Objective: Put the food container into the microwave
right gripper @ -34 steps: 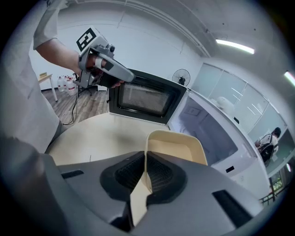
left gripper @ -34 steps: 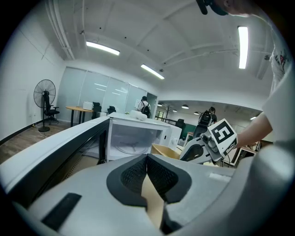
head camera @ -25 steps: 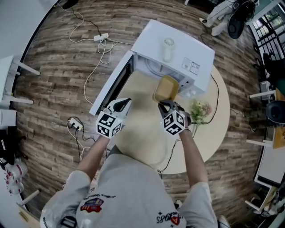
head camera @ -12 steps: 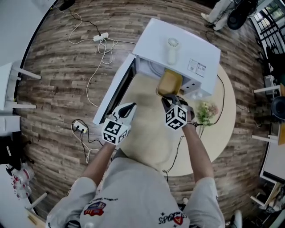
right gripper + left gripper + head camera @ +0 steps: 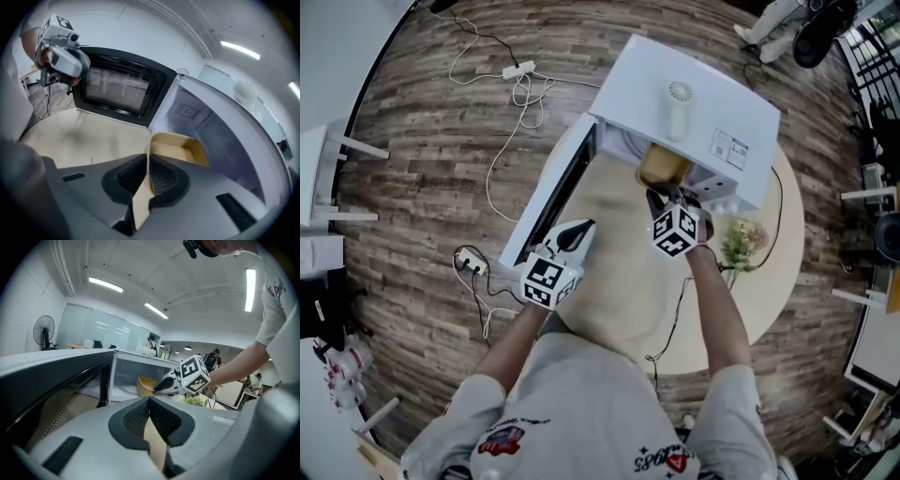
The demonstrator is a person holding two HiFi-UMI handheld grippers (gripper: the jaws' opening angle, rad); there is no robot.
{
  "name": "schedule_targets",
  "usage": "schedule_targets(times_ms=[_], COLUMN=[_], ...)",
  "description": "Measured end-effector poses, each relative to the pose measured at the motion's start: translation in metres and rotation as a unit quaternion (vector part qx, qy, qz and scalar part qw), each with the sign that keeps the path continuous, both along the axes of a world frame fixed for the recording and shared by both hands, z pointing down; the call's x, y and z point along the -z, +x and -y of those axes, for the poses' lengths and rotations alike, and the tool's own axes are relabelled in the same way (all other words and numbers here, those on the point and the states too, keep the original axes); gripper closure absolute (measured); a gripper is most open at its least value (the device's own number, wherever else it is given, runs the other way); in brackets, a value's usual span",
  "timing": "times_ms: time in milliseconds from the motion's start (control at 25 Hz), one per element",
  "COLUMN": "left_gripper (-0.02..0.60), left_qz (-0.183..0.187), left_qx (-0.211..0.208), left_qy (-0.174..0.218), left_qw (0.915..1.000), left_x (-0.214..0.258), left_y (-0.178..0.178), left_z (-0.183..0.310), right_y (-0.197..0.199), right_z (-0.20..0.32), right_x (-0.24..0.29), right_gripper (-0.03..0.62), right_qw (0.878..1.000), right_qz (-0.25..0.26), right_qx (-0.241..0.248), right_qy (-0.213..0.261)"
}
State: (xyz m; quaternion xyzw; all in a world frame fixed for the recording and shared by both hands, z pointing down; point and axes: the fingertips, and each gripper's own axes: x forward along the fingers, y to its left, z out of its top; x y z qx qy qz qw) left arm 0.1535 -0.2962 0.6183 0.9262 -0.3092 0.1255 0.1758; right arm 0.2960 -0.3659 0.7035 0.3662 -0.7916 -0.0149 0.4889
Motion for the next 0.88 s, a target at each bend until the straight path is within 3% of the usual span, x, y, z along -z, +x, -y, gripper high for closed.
schedule_targets(times_ms=[880], left_gripper=[0.577], left_qz=[0.0], left_qx=[0.014], left_qy=[-0.034], left_qw=[0.9993], left_x=[-0.02], left_y=[-0.01], left_z=[-0.001], right_y=[0.007], right_z=[0.068], right_x=[-0.026], right_gripper=[0.568], right_qw=[0.999], right_qz=[-0.021], right_qx=[-0.036], right_qy=[0.02])
